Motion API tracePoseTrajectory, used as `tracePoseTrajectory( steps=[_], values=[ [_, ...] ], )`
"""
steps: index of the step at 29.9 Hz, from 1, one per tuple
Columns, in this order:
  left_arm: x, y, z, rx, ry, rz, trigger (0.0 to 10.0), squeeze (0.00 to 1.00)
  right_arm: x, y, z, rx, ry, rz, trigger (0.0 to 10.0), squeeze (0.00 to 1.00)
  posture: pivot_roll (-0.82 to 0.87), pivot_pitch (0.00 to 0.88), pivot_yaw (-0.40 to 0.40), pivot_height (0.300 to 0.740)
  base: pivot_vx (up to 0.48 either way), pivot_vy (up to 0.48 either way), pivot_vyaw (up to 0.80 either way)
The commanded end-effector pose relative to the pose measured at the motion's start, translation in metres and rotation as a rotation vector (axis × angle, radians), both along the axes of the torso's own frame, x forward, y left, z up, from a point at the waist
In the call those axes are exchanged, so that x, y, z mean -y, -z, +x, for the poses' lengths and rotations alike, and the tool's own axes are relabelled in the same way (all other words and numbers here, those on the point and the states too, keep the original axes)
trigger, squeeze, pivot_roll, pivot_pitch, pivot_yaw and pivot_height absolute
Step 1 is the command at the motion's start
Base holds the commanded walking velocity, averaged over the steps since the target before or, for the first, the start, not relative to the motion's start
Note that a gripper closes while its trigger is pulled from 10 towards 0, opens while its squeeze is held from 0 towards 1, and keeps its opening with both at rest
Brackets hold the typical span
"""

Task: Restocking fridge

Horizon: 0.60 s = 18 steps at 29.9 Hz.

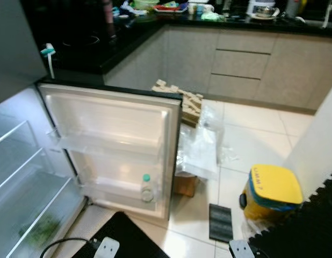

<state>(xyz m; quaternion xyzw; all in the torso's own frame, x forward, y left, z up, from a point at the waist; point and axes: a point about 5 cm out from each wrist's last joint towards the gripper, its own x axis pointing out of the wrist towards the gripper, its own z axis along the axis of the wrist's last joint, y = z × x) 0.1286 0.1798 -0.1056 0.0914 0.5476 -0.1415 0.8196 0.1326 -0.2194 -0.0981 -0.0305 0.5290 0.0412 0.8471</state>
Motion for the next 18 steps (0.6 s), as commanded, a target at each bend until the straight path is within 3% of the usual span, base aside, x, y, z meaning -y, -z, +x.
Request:
tracePoseTrajectory(
  steps=[1, 18],
  values=[
    [0.0004, 0.0084, -0.0272, -0.113, 0.019, 0.008, 10.0, 0.00, -0.0003, -0.0008, 0.0022, 0.007, -0.006, 0.003, 10.0, 0.00, 0.09, 0.000, -0.015, 0.740, 0.000, 0.000, 0.79],
    [-0.0014, 0.0082, -0.0269, -0.113, 0.029, 0.017, 10.0, 0.00, 0.0007, -0.0009, 0.0017, 0.006, -0.014, -0.001, 10.0, 0.00, 0.09, 0.000, -0.015, 0.740, 0.000, 0.000, 0.79]
  ],
)
